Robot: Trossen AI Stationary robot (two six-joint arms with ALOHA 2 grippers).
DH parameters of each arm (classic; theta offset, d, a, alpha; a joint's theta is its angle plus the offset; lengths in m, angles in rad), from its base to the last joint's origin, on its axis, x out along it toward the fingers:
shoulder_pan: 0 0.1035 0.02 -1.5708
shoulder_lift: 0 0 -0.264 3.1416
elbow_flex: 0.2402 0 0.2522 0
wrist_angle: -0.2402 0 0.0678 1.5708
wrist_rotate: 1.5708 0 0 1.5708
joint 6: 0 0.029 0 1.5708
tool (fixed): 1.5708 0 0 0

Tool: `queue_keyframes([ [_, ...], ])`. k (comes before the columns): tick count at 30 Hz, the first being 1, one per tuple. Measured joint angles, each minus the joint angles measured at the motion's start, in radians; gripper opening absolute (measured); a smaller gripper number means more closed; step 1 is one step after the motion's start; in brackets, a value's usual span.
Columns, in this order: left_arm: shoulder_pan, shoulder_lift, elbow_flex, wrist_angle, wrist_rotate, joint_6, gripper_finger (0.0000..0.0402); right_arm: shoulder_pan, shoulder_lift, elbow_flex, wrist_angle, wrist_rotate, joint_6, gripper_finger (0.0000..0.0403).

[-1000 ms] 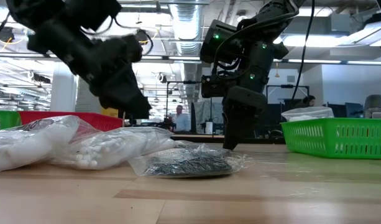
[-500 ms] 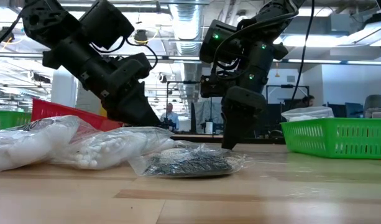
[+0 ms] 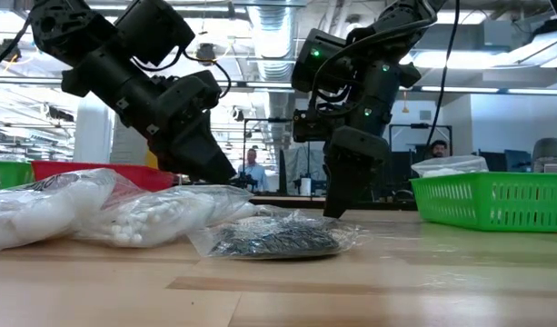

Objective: Pick & Place Travel size toiletries
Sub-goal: Put the black hair brush into the left green bin

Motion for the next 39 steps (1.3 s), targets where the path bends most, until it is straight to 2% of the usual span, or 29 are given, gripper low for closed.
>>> queue_keyframes([
  [8, 0.009, 0.011, 0.059, -0.001, 0.002, 0.152, 0.0147, 0.000, 0.000, 0.000, 0.003, 0.000, 0.000, 0.0192],
  [15, 0.031, 0.046, 0.062, -0.002, 0.003, 0.150, 0.0147, 0.000, 0.000, 0.001, 0.004, 0.000, 0.000, 0.0194],
  [27, 0.039, 0.198, 0.138, -0.004, 0.029, 0.153, 0.0147, 0.000, 0.001, 0.003, 0.008, 0.000, 0.000, 0.0195],
  [33, 0.053, 0.261, 0.169, 0.013, 0.078, 0.143, 0.0147, 0.000, 0.001, 0.003, 0.007, 0.000, -0.006, 0.0194],
  [39, 0.058, 0.266, 0.177, 0.004, 0.103, 0.142, 0.0142, 0.000, 0.002, 0.011, -0.010, 0.000, -0.012, 0.0192],
])
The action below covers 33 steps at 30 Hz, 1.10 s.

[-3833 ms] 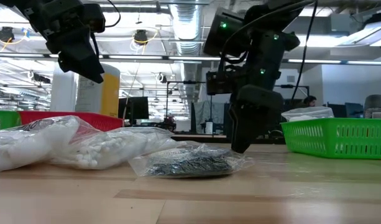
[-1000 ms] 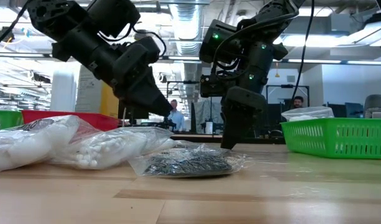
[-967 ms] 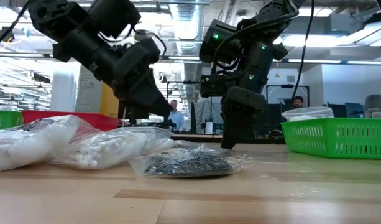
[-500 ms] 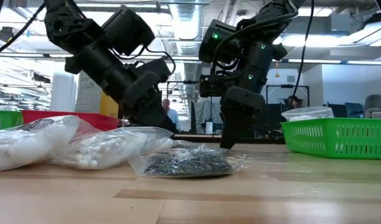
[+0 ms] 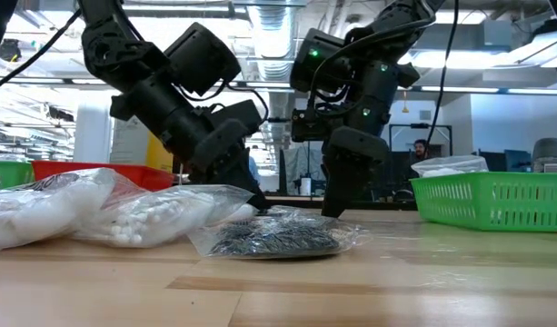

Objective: Pick & Place Travel size toiletries
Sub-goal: Put the black hair brush into the left green bin

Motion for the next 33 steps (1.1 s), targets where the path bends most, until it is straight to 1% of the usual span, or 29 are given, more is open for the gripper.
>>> queue_keyframes([
  [3, 0.000, -0.006, 0.000, -0.016, 0.000, 0.000, 0.0129, -0.001, 0.002, 0.019, -0.050, -0.002, -0.043, 0.0193],
  [6, 0.000, -0.006, 0.000, -0.017, 0.001, 0.000, 0.0110, -0.001, 0.002, 0.030, -0.071, -0.003, -0.047, 0.0193],
  [15, 0.000, -0.006, 0.000, -0.021, 0.009, 0.000, 0.0060, 0.000, 0.003, 0.031, -0.061, -0.003, -0.048, 0.0193],
  [21, 0.000, -0.006, -0.002, -0.023, -0.003, 0.000, 0.0038, 0.008, -0.001, 0.007, -0.014, 0.000, -0.044, 0.0186],
  [24, 0.000, -0.003, -0.003, -0.030, -0.011, 0.001, 0.0028, 0.008, -0.003, -0.001, -0.009, 0.001, -0.040, 0.0176],
  [27, 0.000, -0.003, -0.003, -0.027, -0.016, 0.001, 0.0020, 0.008, -0.003, -0.002, -0.011, 0.002, -0.017, 0.0152],
  [29, 0.000, -0.003, -0.003, -0.026, -0.016, 0.001, 0.0015, 0.008, -0.003, -0.002, -0.014, 0.003, -0.016, 0.0124],
  [31, 0.000, -0.003, -0.003, -0.025, -0.016, 0.001, 0.0012, 0.008, -0.003, -0.002, -0.016, 0.005, -0.017, 0.0088],
  [33, 0.000, -0.003, -0.003, -0.024, -0.016, 0.001, 0.0012, 0.008, -0.003, -0.002, -0.017, 0.003, -0.020, 0.0042],
])
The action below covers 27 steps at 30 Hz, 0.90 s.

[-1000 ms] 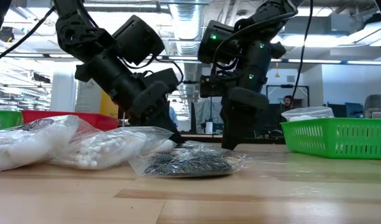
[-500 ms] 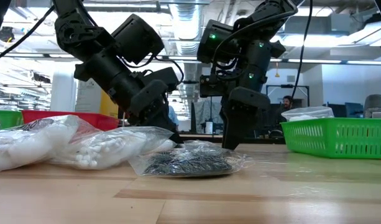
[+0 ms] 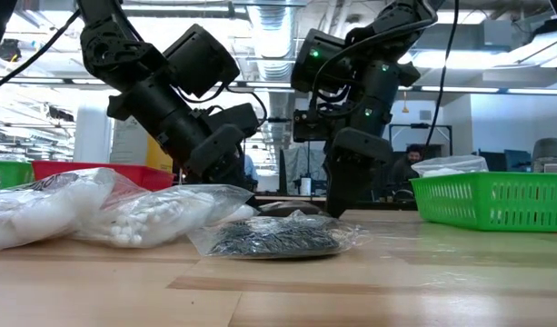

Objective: Pick & Place Travel size toiletries
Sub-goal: Put the black hair brush into the left green bin

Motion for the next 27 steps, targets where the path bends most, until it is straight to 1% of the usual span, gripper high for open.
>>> queue_keyframes([
  [1, 0.000, 0.000, 0.000, 0.001, 0.000, 0.000, 0.0011, -0.001, 0.000, 0.000, 0.000, -0.003, -0.001, 0.0022],
  [2, 0.000, 0.000, 0.000, 0.001, 0.000, 0.000, 0.0011, -0.001, 0.000, 0.000, 0.000, -0.005, -0.001, 0.0012],
  [7, 0.000, 0.001, 0.000, 0.006, -0.003, 0.000, 0.0011, 0.005, 0.003, 0.023, -0.047, -0.013, -0.001, 0.0002],
  [12, 0.000, 0.001, 0.000, 0.007, -0.014, 0.000, 0.0011, 0.006, 0.006, 0.048, -0.095, -0.016, -0.001, 0.0001],
  [19, -0.001, -0.007, -0.001, -0.002, -0.036, 0.000, 0.0011, 0.006, 0.006, 0.056, -0.096, -0.014, -0.001, 0.0000],
  [22, 0.000, -0.036, -0.002, -0.018, -0.060, 0.005, 0.0011, 0.006, -0.010, 0.057, -0.116, -0.013, -0.001, 0.0000],
  [27, 0.000, -0.131, -0.011, -0.054, -0.092, 0.007, 0.0013, 0.006, -0.056, 0.059, -0.120, -0.010, -0.001, 0.0000],
])
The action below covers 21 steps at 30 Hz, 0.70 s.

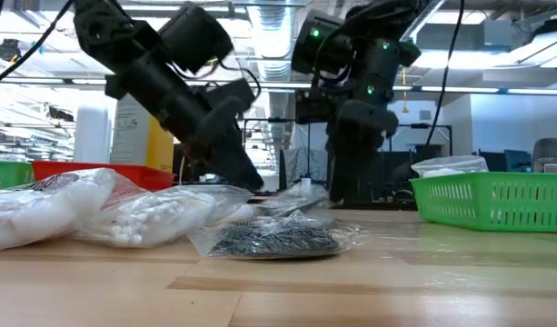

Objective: Pick & Place Travel size toiletries
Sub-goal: Put the black hair brush into the left green bin

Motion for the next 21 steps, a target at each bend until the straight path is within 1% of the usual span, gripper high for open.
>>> queue_keyframes([
  [7, 0.000, -0.113, -0.058, 0.004, -0.005, -0.004, 0.0035, 0.001, -0.072, 0.001, -0.059, 0.041, 0.008, 0.0000],
  [12, 0.000, -0.204, -0.107, 0.002, -0.005, -0.026, 0.0051, 0.013, -0.113, 0.001, -0.057, 0.052, 0.008, 0.0000],
  [18, -0.003, -0.277, -0.127, 0.012, -0.001, -0.026, 0.0068, 0.028, -0.164, 0.001, -0.052, 0.057, 0.008, 0.0000],
  [21, -0.003, -0.302, -0.130, 0.020, 0.000, -0.025, 0.0075, 0.041, -0.191, 0.001, -0.052, 0.086, 0.008, 0.0000],
])
